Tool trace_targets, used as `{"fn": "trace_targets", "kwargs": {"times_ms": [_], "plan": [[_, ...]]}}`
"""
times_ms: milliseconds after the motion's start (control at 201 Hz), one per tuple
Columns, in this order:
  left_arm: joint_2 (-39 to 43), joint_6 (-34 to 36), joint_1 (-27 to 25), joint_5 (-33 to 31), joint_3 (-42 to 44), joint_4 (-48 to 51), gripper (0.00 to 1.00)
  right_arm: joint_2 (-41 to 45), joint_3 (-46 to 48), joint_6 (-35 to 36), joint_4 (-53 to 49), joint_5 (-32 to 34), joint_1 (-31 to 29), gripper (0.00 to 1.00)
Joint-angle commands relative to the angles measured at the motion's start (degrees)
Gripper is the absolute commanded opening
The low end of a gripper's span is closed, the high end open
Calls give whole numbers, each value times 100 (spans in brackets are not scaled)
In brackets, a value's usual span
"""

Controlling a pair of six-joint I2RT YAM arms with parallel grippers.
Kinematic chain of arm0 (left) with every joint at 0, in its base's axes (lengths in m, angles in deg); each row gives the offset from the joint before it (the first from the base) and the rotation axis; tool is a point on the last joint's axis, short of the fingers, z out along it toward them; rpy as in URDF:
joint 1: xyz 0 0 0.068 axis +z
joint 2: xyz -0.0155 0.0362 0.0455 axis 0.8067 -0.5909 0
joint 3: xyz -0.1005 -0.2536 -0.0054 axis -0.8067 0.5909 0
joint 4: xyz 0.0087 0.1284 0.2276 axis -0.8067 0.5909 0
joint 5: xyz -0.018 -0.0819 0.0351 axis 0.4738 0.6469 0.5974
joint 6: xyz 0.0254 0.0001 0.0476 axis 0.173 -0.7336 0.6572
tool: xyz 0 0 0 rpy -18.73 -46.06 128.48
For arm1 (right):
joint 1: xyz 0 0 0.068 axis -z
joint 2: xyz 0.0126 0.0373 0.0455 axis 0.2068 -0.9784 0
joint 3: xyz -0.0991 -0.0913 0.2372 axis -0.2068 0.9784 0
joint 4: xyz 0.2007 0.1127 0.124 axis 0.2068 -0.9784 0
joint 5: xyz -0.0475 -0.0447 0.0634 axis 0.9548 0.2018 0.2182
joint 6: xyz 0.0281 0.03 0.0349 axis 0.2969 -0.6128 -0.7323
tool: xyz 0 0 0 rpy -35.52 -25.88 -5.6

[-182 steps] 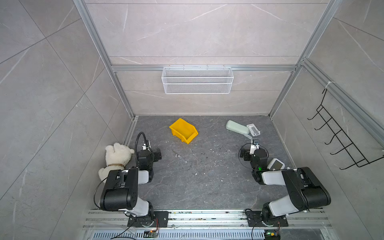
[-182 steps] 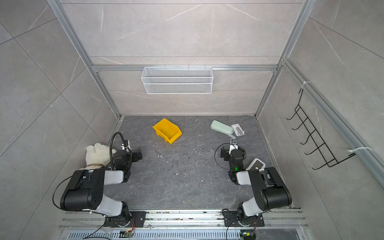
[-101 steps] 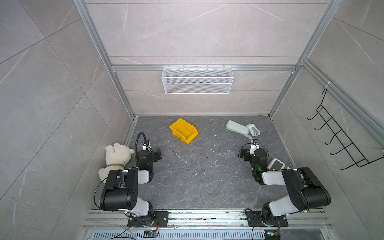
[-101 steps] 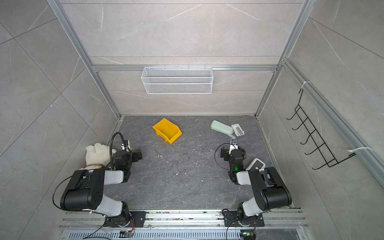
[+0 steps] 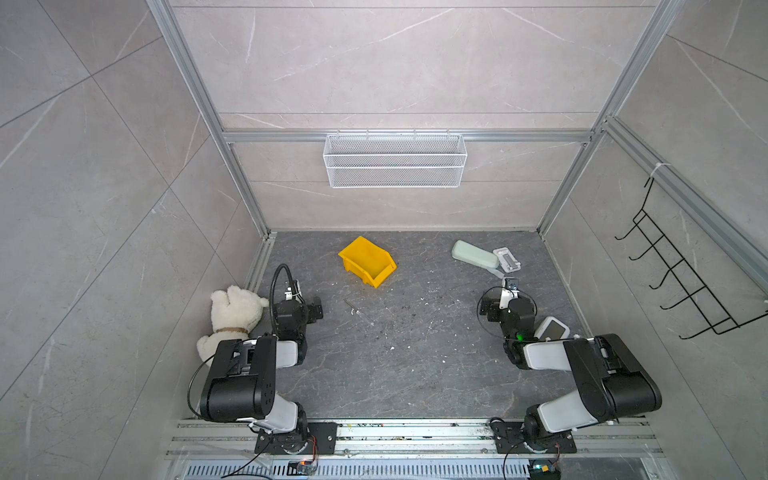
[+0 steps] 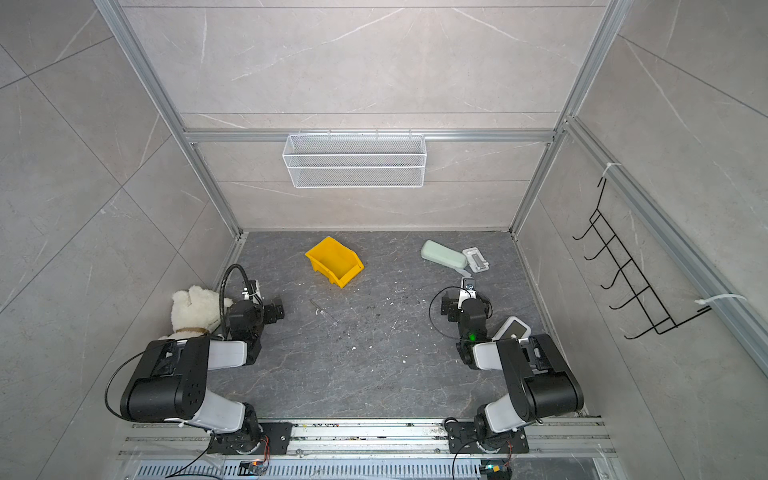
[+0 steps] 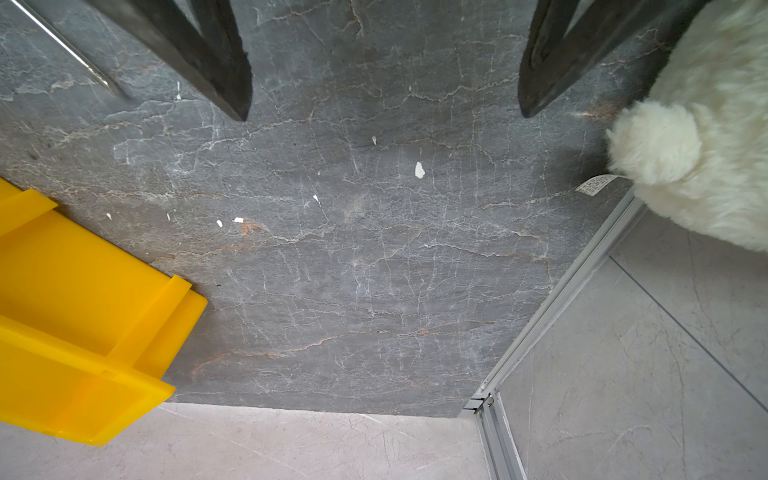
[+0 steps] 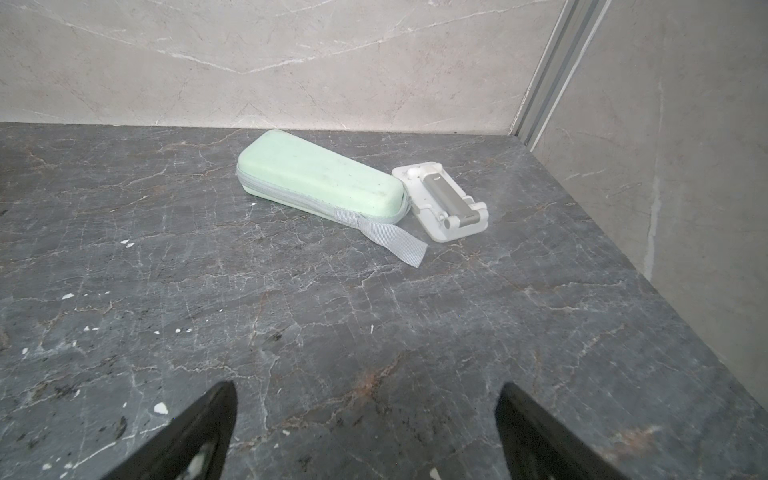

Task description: Put the screwdriver in the bin

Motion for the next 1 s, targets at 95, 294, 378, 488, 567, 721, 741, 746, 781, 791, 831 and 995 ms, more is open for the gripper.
{"fn": "trace_targets", "kwargs": {"times_ms": [95,294,378,488,567,721,741,746,781,791,831,995], "plan": [[101,-7,-51,-128,43,-204,100,43,-36,-74,-23,90,13,99],[1075,152,-529,-941,-195,979,100,945,-153,-88,-1032,295,12,99],[1502,290,-921,-1425,-365,1470,100,1321,-191,-53,-1353,199,12,99],[1931,286,-1442,-1817,-720,2231,100,1815,-339,-16,-1867,-58,-1,99],[2112,298,-1955,-2250,-1066,2813,100,2217,-485,-20,-2319,-352,-14,99],[2163,-257,-2876,-2857,-1786,4027,100,2961,-751,11,-3098,-1007,-96,99],[2137,-424,-2971,-2932,-1902,4232,100,3072,-782,23,-3218,-1095,-125,99],[2130,-470,-2999,-2951,-1930,4287,100,3072,-782,23,-3218,-1095,-125,99],[2062,-774,-3123,-2987,-2134,4658,100,3225,-823,40,-3356,-1223,-169,99],[2038,-848,-3158,-2987,-2196,4757,100,3268,-834,47,-3402,-1265,-183,99],[1939,-1234,-3260,-2987,-2439,5191,100,3424,-894,61,-3578,-1421,-247,99],[1571,-2820,-3585,-2821,-3061,6287,100,3825,-1161,246,-4283,-2174,-667,99]]}}
